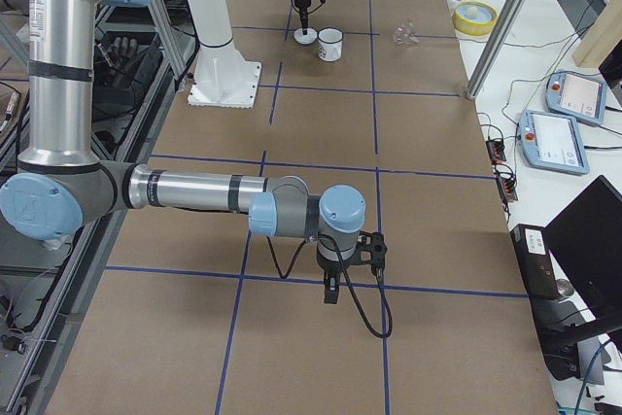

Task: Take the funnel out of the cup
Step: 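Grasp the white lid by its knob with the left gripper and lift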

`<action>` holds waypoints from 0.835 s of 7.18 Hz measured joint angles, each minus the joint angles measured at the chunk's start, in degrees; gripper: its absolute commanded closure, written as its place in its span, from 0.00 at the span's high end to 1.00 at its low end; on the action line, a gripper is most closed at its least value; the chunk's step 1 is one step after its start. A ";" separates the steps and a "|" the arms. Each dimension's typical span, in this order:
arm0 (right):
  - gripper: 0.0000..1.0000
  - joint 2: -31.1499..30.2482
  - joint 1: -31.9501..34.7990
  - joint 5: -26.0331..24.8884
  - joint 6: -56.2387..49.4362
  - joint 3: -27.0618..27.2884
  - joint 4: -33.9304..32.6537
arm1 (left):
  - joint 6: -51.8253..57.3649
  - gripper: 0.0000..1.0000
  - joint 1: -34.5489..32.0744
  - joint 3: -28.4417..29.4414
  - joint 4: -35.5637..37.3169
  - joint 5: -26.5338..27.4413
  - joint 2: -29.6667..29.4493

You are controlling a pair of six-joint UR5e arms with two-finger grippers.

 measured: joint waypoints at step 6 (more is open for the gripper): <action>1.00 0.00 0.00 0.00 0.00 -0.03 0.00 | 0.01 0.00 -0.71 -0.49 0.28 0.01 0.09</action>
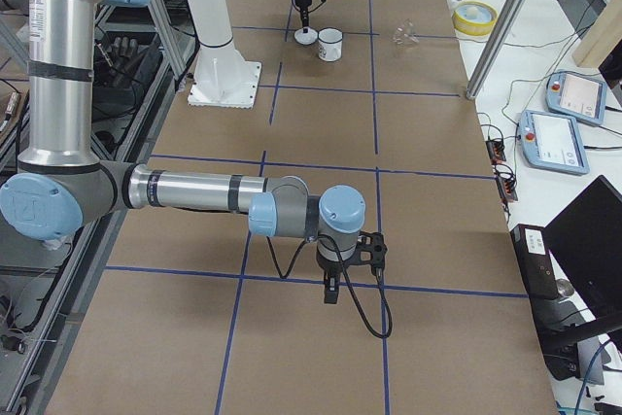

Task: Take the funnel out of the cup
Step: 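Grasp the white lid by its knob with the left gripper and lift, then carry the lid over the white mug with the left gripper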

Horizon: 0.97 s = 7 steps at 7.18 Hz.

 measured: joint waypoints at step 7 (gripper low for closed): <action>1.00 0.00 0.00 0.00 0.00 0.04 0.00 | 3.64 0.00 -8.30 -11.65 9.66 -0.32 1.34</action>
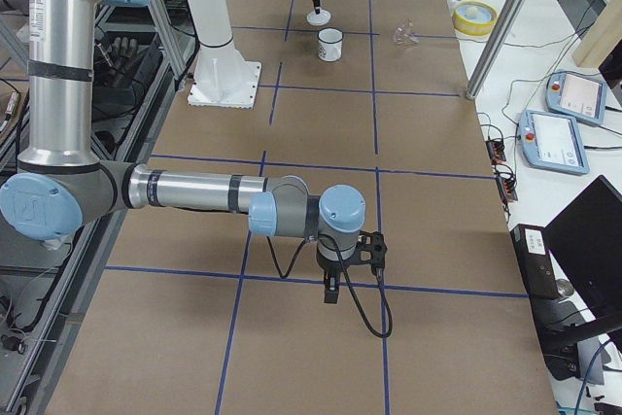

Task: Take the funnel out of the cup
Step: 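Carry the lid over the white mug with the left gripper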

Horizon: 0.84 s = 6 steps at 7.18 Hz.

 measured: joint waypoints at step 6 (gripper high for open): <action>1.00 0.00 0.00 0.00 0.00 0.00 0.00 | 0.39 0.00 -2.13 2.44 27.08 -2.70 -26.37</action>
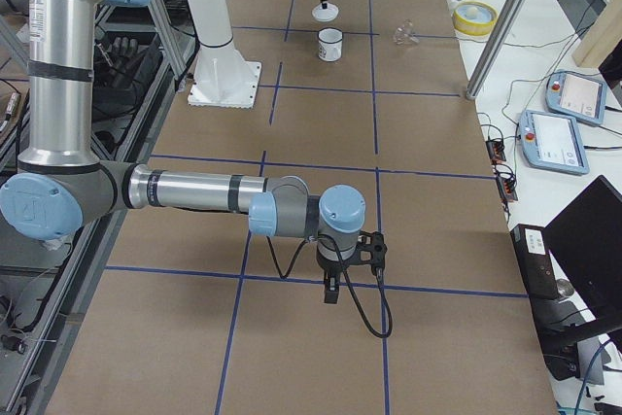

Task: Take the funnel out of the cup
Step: 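Carry the lid over the white mug with the left gripper, then lower the lid onto the mug opening and open the left gripper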

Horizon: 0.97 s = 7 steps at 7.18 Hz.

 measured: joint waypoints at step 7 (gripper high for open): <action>1.00 0.00 0.00 0.00 0.00 0.03 0.00 | 0.54 0.00 0.16 9.24 -4.52 -0.61 -2.78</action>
